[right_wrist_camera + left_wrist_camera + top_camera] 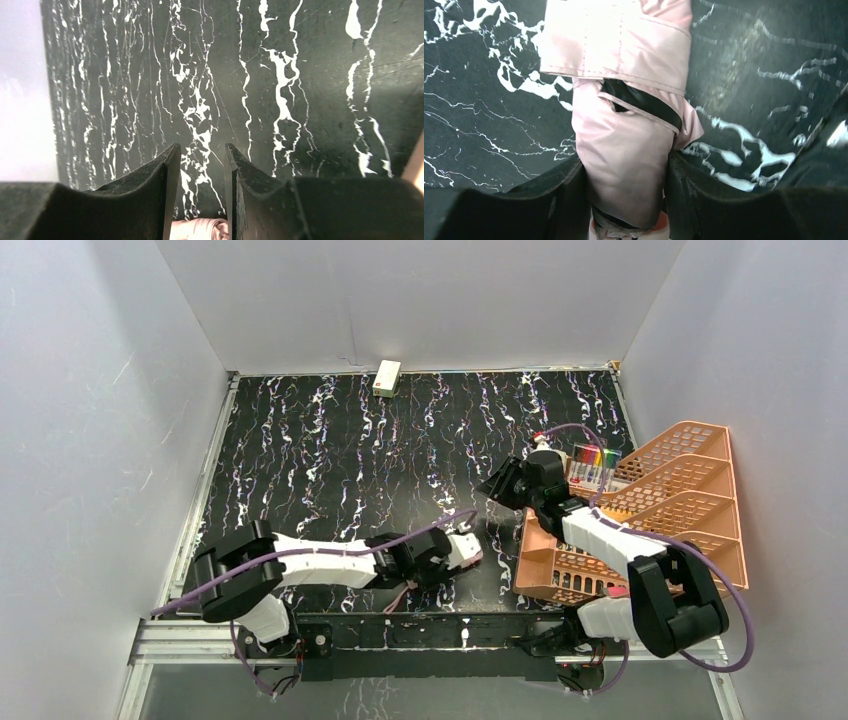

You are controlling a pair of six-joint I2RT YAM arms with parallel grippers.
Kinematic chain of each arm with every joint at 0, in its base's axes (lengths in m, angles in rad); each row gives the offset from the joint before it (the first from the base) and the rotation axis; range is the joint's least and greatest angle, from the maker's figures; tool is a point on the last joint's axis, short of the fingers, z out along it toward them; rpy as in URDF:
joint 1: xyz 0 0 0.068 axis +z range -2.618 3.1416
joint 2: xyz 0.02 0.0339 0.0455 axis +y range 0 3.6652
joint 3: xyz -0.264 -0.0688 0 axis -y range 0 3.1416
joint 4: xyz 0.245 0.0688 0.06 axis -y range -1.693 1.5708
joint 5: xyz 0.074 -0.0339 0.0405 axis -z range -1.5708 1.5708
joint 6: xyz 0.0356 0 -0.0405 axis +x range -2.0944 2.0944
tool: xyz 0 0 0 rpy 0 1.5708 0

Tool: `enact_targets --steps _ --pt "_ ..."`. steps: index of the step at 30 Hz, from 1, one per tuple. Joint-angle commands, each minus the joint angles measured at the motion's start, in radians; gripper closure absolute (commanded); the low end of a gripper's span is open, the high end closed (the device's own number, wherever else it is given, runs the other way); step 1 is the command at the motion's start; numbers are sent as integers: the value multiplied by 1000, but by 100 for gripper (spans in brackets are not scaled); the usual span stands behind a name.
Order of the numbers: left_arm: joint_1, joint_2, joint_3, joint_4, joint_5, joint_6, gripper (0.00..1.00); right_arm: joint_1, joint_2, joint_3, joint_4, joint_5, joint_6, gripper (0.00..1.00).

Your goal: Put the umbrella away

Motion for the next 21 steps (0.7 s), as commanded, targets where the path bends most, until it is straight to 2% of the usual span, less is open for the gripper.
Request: enact_targets --steps 1,2,3,4,6,8,10,15,21 --pt "151 -61 -9 -136 211 203 84 -2 -72 82 -132 33 -159 55" --pt "194 -68 3 -150 251 222 68 -2 -85 87 -152 34 -186 55" --pt "223 -72 10 -153 260 244 58 -2 -98 92 -168 36 -199 55" --pt "242 -76 15 -150 251 273 49 -3 -110 93 -181 35 -220 55" --pt "262 -76 27 -143 214 324 41 -2 -129 96 -200 22 -243 54" --pt "278 -70 46 -146 200 352 16 -2 -140 99 -212 3 -262 55" --pt "289 -68 62 -153 201 360 11 -2 -150 100 -240 -7 -273 54" --pt "293 -133 49 -133 188 307 10 -2 -162 109 -258 -22 -316 54" --pt "295 -322 -34 -93 90 84 10 -2 -124 152 -293 -66 -419 51"
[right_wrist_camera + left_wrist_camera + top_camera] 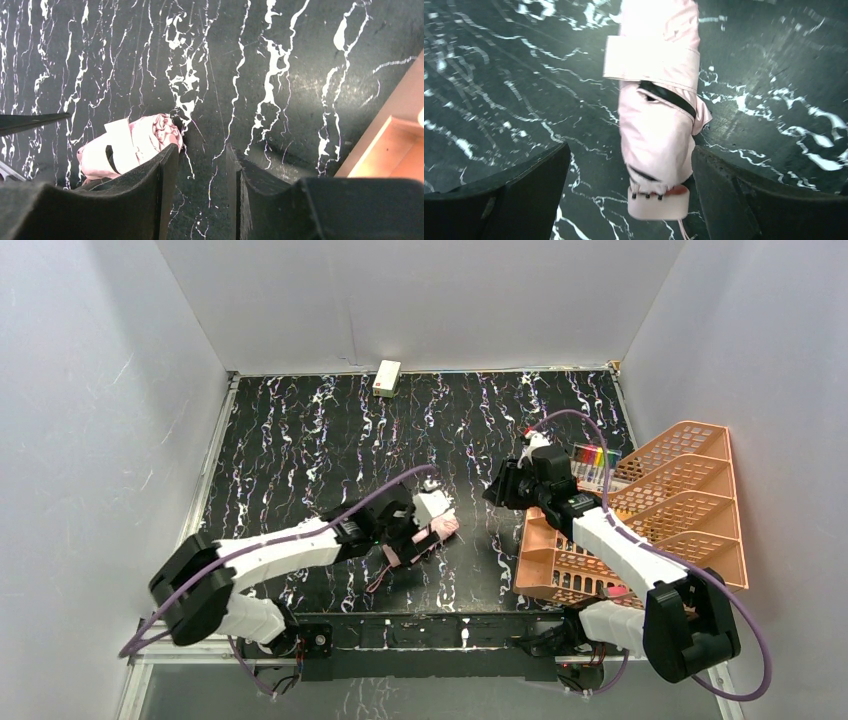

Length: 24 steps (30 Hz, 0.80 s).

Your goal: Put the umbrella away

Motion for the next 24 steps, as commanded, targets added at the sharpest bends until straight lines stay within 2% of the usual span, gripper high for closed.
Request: enact_targets --steps 1,4,9,12,17,24 --pt "8 -185 -54 29 -106 -219 10 -2 17 74 -3 -56 -117 51" --pt "9 -278 -102 23 -183 -467 12 -3 36 88 7 -92 -171 48" --pt "9 -351 -133 -193 -359 -972 22 1 108 155 -39 -76 -217 47" --pt "8 -398 -160 -289 -377 -1152 31 11 171 197 -60 -86 -247 46" --pt "8 -401 -190 -397 -356 -1266 47 66 291 285 -130 -63 -305 48" --pt "-48 -312 -207 -439 -353 -1301 52 182 396 345 -165 68 -323 50"
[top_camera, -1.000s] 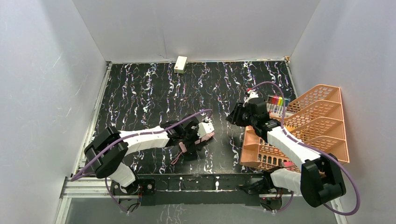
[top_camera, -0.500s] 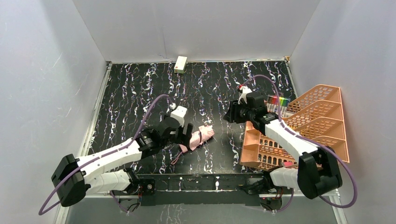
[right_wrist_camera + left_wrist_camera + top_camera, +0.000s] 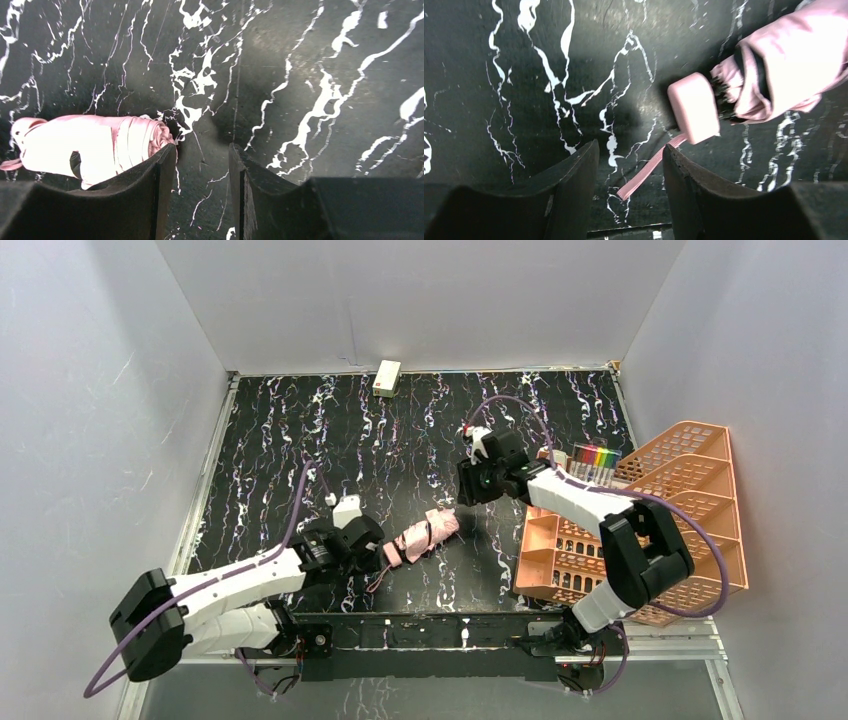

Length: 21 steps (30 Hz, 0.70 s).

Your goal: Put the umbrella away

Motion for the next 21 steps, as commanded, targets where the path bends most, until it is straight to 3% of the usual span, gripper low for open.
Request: enact_targets --steps 1,11,21 --pt "-30 57 -9 -59 -22 -69 53 56 38 59 -34 91 -32 50" --pt "-32 288 38 79 -56 35 49 96 83 48 -65 100 -6 49" --pt "95 473 198 174 -51 248 47 95 21 -24 -14 56 75 46"
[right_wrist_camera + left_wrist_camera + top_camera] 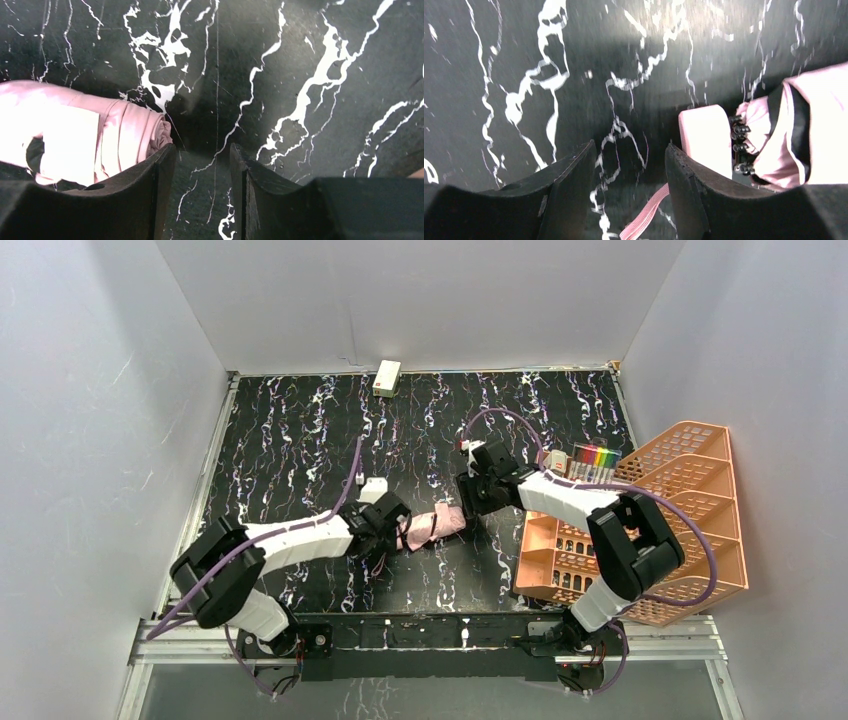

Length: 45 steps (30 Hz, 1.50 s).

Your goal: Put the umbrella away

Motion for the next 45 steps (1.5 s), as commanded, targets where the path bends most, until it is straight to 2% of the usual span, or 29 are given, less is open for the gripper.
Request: enact_targets --steps 1,5,9,13,17,22,25,29,34,39,41,45 --pt "52 62 46 61 -4 108 47 20 -62 -23 43 -41 71 46" --pt "76 12 25 41 -7 132 43 17 -93 -36 -3 117 107 44" --pt "85 -52 -33 48 18 146 40 14 -113 -67 -4 172 139 43" --pt "93 -71 -77 114 84 172 40 12 -92 -68 6 117 134 44" --pt "93 -25 -61 204 175 218 41 14 -62 -52 54 -60 112 44" --pt "94 74 1 297 248 257 43 15 -50 -59 164 -241 175 44" --pt "93 111 41 309 241 282 44 15 -49 -56 176 -221 208 44" --pt "116 127 65 307 245 322 44 13 -56 -37 159 -103 216 43" --pt "216 121 105 264 254 373 44 0 -16 38 143 -8 199 42" --pt "379 84 158 236 315 405 40 -7 42 142 146 -53 181 41" --pt "436 65 188 209 326 418 38 -8 45 174 107 21 161 40" --pt "523 -17 210 142 299 435 23 -29 -28 169 32 204 105 38"
